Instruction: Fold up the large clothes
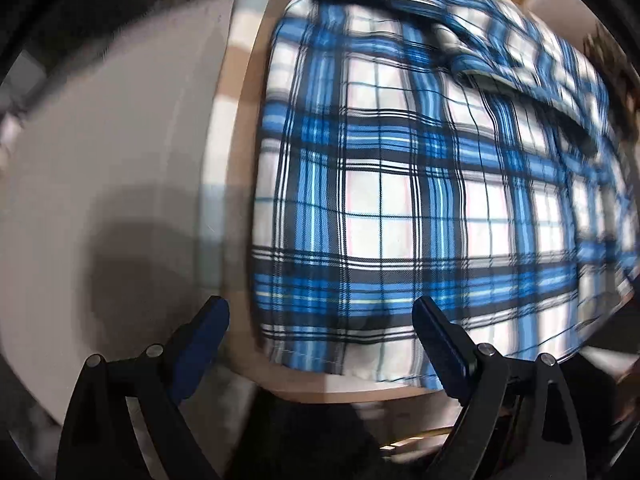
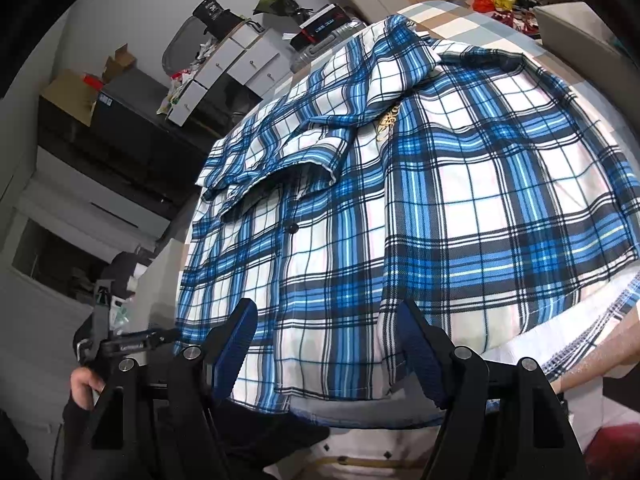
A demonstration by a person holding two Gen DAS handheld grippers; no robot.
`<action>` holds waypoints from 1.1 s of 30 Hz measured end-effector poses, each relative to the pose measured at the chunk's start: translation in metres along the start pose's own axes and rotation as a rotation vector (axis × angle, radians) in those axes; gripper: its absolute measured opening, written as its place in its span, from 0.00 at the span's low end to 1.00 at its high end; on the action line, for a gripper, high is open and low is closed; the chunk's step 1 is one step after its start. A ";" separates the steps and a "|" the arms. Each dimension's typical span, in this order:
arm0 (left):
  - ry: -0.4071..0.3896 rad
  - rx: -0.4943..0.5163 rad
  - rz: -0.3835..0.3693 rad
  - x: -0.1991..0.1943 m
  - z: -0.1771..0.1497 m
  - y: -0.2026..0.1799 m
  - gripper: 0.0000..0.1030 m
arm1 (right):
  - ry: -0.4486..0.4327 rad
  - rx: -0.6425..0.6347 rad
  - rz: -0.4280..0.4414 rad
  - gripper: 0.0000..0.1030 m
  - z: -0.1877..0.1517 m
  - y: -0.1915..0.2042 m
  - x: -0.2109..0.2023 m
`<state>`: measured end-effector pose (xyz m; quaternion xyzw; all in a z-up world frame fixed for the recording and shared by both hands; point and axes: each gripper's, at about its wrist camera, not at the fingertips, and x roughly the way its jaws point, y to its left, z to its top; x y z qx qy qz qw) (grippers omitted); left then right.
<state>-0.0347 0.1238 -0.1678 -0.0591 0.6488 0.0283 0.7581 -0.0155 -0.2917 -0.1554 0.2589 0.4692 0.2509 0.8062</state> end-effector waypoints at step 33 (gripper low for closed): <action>-0.117 0.002 -0.345 -0.011 0.005 -0.002 0.14 | -0.023 0.047 -0.020 0.71 0.001 -0.005 0.002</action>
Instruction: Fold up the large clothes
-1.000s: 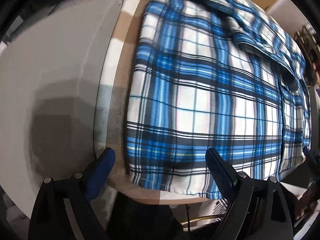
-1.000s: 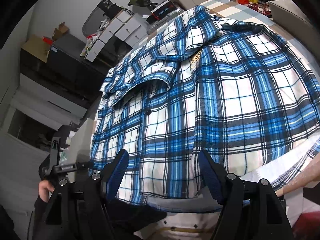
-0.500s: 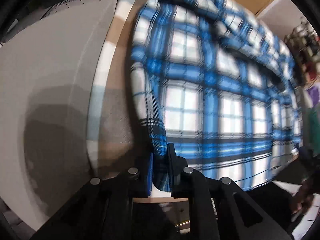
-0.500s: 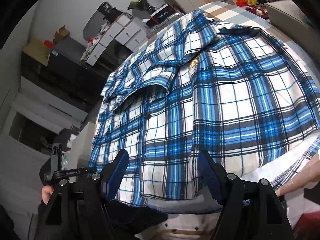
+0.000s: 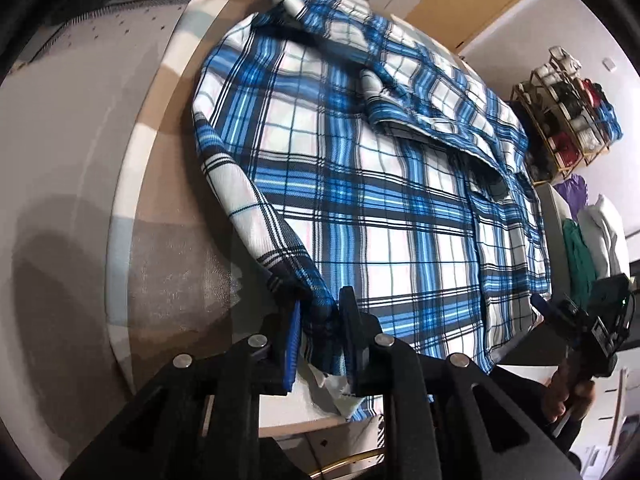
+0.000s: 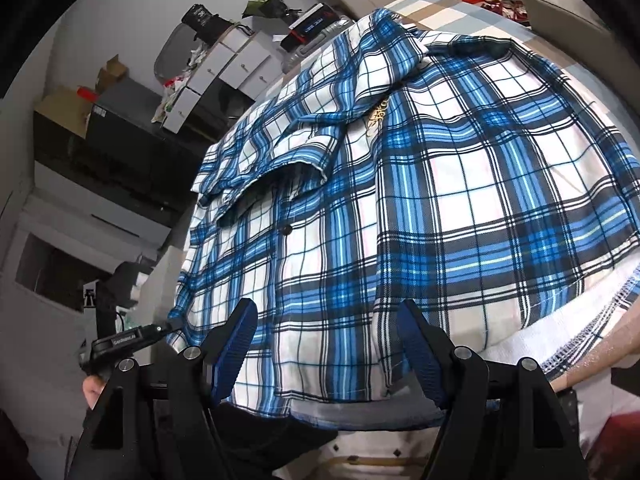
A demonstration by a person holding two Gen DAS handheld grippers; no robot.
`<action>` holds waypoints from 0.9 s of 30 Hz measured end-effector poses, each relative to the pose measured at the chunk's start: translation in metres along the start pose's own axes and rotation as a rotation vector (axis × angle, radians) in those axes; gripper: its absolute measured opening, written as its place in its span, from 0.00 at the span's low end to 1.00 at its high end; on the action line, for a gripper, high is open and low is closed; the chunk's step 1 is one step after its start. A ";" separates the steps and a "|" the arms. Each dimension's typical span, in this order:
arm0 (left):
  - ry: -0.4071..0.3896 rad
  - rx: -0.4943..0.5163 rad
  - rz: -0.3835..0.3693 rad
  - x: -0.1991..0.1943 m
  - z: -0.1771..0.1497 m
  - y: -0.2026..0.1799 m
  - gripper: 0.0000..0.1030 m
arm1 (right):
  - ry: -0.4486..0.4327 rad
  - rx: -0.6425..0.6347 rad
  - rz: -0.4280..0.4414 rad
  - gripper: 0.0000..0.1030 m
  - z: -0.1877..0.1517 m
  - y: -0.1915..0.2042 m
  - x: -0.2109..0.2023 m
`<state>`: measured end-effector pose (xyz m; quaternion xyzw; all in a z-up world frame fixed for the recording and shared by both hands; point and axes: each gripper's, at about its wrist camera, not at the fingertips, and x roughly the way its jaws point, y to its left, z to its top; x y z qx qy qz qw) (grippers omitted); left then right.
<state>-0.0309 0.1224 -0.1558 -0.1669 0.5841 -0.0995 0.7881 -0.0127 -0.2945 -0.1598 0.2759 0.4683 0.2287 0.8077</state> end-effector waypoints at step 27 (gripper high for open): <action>-0.144 -0.002 -0.023 0.004 -0.016 0.007 0.66 | 0.104 -0.099 -0.531 0.71 0.063 -0.093 -0.042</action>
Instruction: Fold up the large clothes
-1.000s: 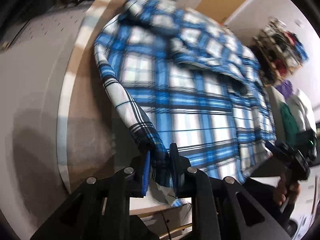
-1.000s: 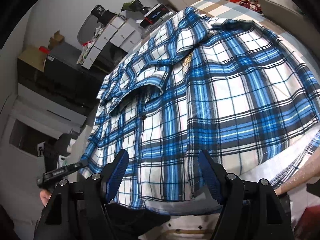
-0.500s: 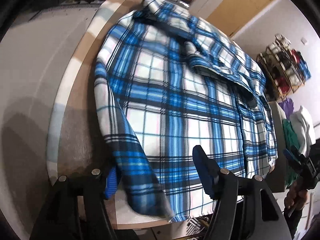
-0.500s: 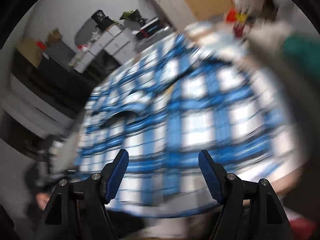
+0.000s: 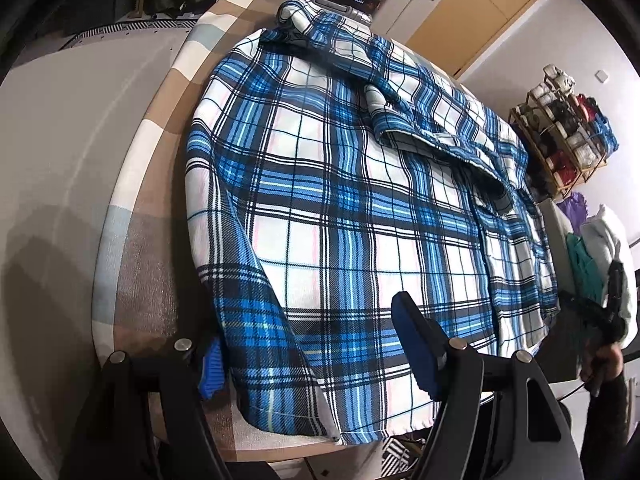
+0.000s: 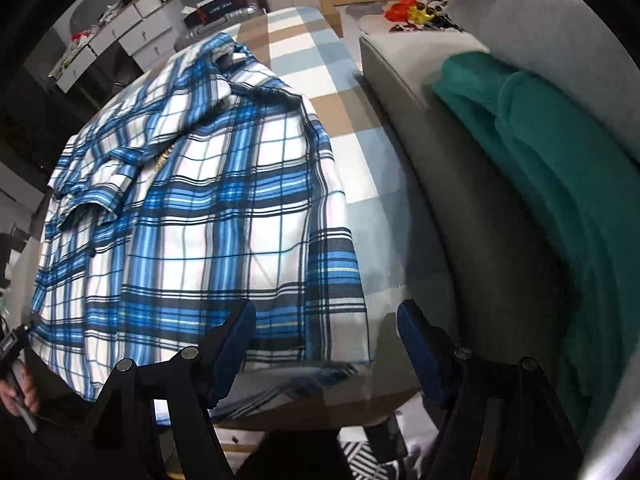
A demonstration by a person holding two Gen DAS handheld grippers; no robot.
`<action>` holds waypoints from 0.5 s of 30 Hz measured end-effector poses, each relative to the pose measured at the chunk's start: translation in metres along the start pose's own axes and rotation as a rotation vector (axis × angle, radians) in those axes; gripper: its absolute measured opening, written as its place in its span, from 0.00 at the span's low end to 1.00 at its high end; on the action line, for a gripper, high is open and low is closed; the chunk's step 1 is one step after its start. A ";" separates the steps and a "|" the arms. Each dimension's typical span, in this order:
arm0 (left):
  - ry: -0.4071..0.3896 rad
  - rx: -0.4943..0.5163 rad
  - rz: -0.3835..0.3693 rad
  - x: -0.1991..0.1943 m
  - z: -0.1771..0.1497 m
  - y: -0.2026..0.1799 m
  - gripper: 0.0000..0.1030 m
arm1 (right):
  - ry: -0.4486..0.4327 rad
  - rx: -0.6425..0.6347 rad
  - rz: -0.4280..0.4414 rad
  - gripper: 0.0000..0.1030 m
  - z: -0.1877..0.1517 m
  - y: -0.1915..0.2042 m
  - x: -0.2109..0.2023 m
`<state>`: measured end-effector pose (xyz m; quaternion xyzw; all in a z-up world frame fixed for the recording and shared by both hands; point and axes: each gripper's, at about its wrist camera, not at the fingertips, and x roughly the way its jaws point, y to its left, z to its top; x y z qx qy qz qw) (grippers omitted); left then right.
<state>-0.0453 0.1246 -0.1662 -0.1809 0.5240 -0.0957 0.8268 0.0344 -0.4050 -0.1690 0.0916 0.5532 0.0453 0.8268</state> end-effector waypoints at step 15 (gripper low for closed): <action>-0.011 -0.021 -0.020 -0.002 0.000 0.004 0.67 | -0.080 -0.016 0.281 0.03 -0.006 0.008 -0.033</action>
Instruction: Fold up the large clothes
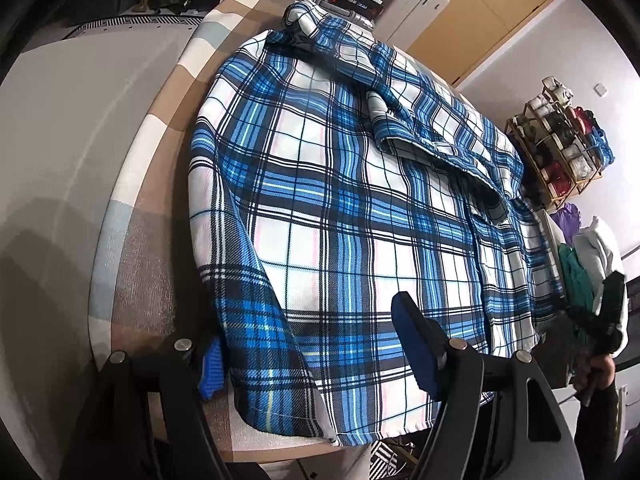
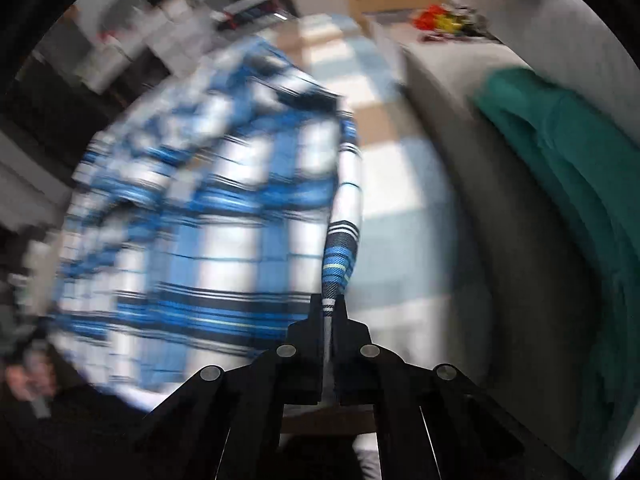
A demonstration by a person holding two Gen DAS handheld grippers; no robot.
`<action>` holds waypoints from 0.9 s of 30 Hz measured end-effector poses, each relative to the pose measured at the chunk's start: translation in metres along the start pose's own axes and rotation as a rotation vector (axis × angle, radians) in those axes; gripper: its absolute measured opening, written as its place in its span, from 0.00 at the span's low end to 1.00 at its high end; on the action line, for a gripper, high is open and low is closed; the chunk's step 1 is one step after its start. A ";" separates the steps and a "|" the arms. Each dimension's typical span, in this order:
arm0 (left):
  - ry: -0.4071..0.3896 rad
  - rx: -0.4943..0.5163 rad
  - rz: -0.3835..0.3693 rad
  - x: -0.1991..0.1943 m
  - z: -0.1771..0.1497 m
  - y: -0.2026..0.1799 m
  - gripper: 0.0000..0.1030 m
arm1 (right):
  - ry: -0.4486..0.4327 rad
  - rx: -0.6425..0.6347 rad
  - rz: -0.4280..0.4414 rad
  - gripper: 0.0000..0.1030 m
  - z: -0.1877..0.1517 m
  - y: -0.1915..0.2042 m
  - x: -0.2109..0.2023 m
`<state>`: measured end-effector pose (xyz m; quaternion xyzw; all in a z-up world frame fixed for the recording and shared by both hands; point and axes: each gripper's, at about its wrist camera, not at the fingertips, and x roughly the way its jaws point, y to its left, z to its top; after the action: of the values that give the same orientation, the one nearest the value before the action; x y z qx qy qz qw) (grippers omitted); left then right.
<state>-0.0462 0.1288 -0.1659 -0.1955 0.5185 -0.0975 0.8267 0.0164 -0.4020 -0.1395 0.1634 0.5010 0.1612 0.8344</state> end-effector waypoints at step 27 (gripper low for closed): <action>0.015 -0.045 -0.016 0.001 0.003 0.005 0.55 | -0.058 -0.005 -0.042 0.03 -0.007 0.002 0.008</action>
<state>-0.0433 0.1335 -0.1679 -0.2177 0.5252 -0.0939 0.8173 0.0139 -0.3958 -0.1479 0.1555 0.4797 0.1402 0.8521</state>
